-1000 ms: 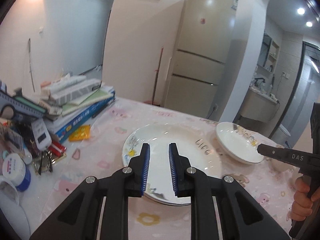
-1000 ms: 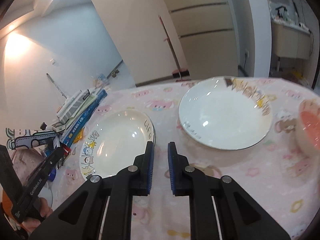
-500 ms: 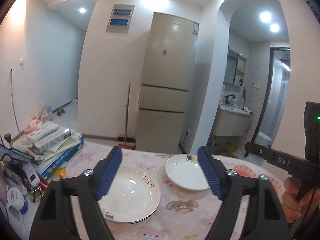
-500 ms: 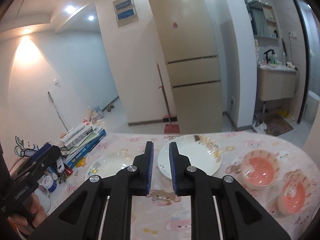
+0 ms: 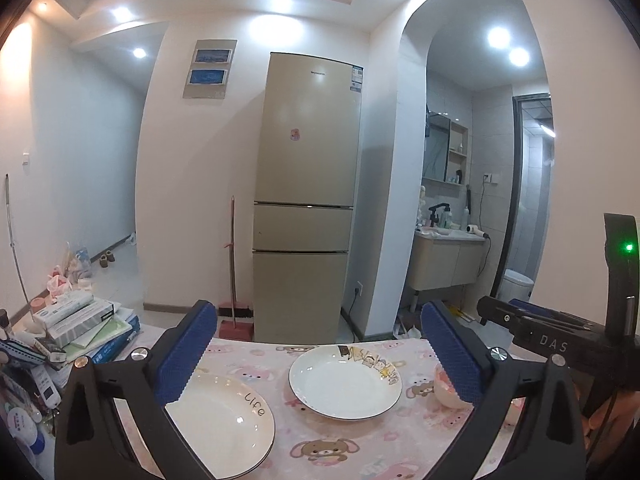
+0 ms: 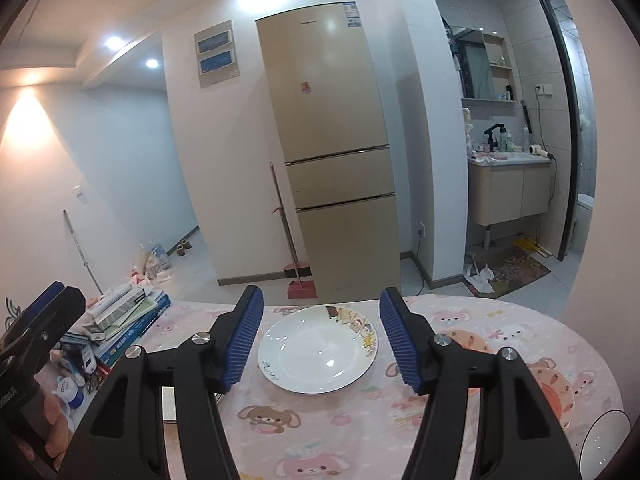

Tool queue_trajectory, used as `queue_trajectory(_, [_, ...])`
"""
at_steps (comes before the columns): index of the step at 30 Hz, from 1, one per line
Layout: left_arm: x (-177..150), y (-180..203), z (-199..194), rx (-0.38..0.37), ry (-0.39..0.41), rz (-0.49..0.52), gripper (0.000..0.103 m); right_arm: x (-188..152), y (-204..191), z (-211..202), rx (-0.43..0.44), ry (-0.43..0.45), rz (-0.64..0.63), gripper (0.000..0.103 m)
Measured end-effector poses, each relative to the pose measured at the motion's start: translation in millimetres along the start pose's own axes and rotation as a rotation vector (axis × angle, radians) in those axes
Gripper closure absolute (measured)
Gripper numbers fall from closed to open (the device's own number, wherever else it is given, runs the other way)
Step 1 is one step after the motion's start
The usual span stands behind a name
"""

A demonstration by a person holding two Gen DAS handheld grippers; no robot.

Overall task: Organize plates and bowls
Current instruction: 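Raise both grippers and move them toward the cartoon-rim white plate, then pinch the rim of the cartoon-rim white plate with both grippers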

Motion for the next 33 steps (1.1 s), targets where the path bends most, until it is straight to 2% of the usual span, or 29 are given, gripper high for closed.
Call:
queue_trajectory(4, [10,7,21,-0.009,-0.024,-0.022,0.0,13,9,15,-0.034,0.01,0.013,0.043])
queue_trajectory(9, [15,7,64,-0.018,-0.088,-0.03,0.0,23,22,37,-0.043,-0.012,0.066,0.043])
queue_trajectory(14, [-4,4,106,-0.041,-0.144,-0.065,0.0,16,42,69,-0.025,-0.058,0.147,0.043])
queue_trajectory(16, [-18,4,122,-0.044,-0.179,-0.078,0.0,4,49,83,-0.022,-0.098,0.172,0.043])
queue_trajectory(19, [-44,1,151,-0.044,-0.248,-0.114,0.001,-12,56,110,-0.067,-0.165,0.177,0.044])
queue_trajectory(22, [-64,0,176,-0.044,-0.336,-0.132,0.007,-32,62,135,-0.14,-0.235,0.166,0.044])
queue_trajectory(25, [-88,1,193,-0.028,-0.421,-0.14,0.008,-51,67,155,-0.151,-0.334,0.185,0.046])
queue_trajectory(28, [-111,-1,212,-0.022,-0.539,-0.157,0.009,-67,70,168,-0.211,-0.412,0.177,0.046])
queue_trajectory(33, [-145,-10,234,-0.089,-0.673,-0.269,0.024,-88,78,184,-0.211,-0.525,0.232,0.046])
Point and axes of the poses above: each gripper's, at about its wrist camera, not at the fingertips, and z roughly the way its jaws point, y to its right, x to its top, the point moved 3 cm from there along z, roughly the way its jaws point, and after that the axes turned 13 degrees about z, right-handed, at the moved point
